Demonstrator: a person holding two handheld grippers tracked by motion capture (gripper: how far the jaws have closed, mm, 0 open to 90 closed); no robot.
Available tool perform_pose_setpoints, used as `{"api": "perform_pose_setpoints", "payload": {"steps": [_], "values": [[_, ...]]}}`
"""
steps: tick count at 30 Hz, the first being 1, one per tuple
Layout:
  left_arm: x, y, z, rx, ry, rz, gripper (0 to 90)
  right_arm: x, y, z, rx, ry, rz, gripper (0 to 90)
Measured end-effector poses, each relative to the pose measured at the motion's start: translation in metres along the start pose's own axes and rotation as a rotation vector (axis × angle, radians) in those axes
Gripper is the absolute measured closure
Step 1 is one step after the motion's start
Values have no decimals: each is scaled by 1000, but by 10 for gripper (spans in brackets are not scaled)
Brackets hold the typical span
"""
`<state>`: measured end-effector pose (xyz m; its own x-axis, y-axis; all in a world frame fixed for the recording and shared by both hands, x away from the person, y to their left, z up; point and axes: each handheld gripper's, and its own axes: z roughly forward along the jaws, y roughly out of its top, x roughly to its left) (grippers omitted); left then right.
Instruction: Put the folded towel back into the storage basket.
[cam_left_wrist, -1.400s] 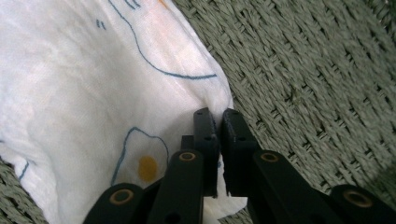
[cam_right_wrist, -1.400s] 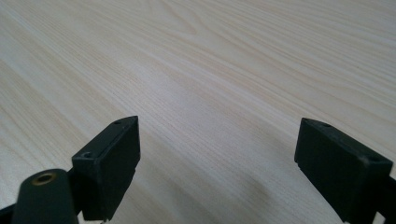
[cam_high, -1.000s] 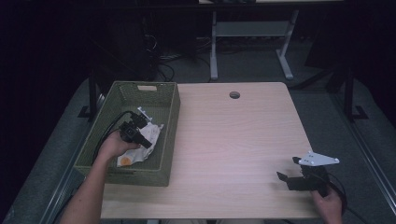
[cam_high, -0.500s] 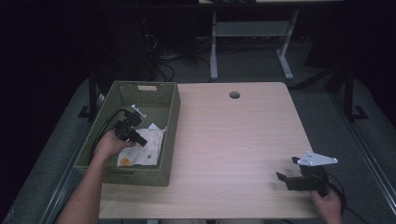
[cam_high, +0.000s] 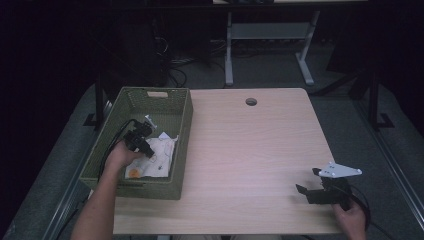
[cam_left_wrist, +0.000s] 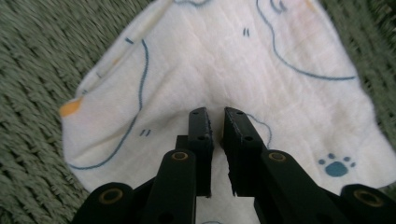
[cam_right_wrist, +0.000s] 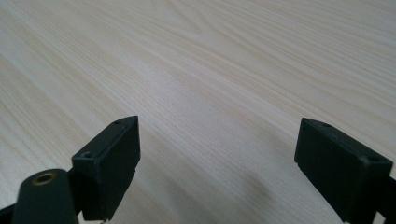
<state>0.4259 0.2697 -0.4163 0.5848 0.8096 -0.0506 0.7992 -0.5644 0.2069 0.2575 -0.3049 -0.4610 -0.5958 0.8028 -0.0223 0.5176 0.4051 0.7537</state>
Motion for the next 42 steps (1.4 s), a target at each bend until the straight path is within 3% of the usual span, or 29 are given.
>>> {"api": "perform_pose_setpoints", "payload": {"steps": [3, 10, 13, 17, 20, 23, 25, 27, 33, 42], "values": [[-1, -2, -15, -78, -28, -12, 800, 0, 1, 0, -4, 2, 0, 136], [-7, -9, -36, -166, -59, -21, 741, 1, 1, 1, -4, 6, -1, 136], [-12, -16, -45, -225, -79, -29, 715, 2, 2, 2, -5, 10, -4, 136], [-19, -23, -53, -271, -55, -32, 669, 3, 2, 1, -4, 14, -6, 136], [-21, -27, -57, -299, -58, -39, 648, 4, 3, 1, -4, 14, -7, 137], [-25, -33, -66, -365, -93, -57, 634, 6, 4, 1, -8, 13, -17, 136], [-26, -35, -68, -383, -106, -63, 621, 6, 4, 1, -8, 14, -18, 136], [-29, -39, -74, -438, -127, -69, 615, 7, 4, 0, -10, 13, -17, 136], [-37, -46, -79, -511, -180, -70, 600, 7, 4, 0, -10, 11, -15, 137], [-52, -48, -88, -571, -226, -44, 583, 8, 4, -1, -12, 8, -20, 136]]}}
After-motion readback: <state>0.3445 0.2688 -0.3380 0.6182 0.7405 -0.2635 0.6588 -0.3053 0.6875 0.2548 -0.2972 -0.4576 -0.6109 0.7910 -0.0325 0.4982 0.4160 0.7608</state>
